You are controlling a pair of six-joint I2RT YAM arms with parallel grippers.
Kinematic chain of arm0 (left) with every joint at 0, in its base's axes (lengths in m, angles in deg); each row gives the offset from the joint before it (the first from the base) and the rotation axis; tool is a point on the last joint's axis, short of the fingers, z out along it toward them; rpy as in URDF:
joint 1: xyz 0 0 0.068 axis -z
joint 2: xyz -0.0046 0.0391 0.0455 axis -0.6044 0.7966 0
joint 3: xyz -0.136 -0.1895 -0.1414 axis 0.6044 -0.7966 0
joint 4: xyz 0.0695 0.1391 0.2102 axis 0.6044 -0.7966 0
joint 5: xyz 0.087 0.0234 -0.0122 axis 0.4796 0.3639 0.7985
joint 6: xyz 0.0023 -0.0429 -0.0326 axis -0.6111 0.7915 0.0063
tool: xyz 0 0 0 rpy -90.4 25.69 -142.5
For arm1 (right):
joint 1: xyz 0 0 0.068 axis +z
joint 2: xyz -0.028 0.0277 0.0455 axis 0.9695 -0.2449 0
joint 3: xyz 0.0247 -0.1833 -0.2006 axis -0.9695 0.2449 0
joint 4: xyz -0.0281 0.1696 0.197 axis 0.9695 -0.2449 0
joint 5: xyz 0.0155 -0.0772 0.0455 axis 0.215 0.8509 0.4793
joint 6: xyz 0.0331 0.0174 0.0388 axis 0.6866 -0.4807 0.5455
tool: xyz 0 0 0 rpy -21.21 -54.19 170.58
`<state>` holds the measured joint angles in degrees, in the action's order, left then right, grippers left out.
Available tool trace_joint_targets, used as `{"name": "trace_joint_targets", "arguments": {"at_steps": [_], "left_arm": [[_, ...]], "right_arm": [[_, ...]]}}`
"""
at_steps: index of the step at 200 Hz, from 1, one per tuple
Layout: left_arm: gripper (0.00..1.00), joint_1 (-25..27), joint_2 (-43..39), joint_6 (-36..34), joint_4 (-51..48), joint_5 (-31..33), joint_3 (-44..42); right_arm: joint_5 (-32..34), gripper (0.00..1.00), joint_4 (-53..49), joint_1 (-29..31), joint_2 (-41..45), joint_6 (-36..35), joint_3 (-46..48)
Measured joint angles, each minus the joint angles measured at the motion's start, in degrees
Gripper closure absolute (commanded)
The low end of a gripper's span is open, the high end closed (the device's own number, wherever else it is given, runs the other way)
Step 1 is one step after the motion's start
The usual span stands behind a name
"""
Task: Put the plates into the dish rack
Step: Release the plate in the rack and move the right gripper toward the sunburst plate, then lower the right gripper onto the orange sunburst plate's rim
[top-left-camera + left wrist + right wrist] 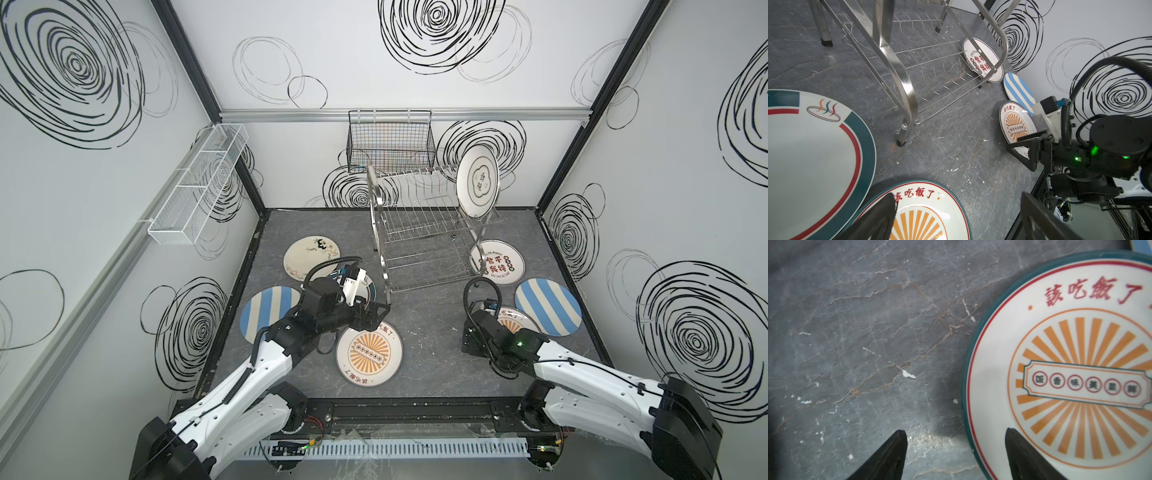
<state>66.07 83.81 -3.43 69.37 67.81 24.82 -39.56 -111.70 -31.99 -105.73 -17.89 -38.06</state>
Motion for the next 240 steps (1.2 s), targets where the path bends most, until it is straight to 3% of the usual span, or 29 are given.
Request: {"name": "trace_joint_targets", "arguments": {"at_steps": [80,161,240], "left_arm": [[0.04,-0.02,0.07,0.0,1.49,-0.26,-0.24],[0.04,-0.02,0.76,0.0,1.51,-0.39,-0.24],[0.04,-0.02,1.42,0.0,1.51,-0.46,-0.24]], "right_arm": [[-3.72,0.2,5.73,-2.93,-2.91,-2.4,0.44],[-6.91,0.2,7.3,-2.93,-9.11,-3.45,-1.07],[-14.03,0.19,15.63,-1.57,-9.27,-5.01,-1.25]]}}
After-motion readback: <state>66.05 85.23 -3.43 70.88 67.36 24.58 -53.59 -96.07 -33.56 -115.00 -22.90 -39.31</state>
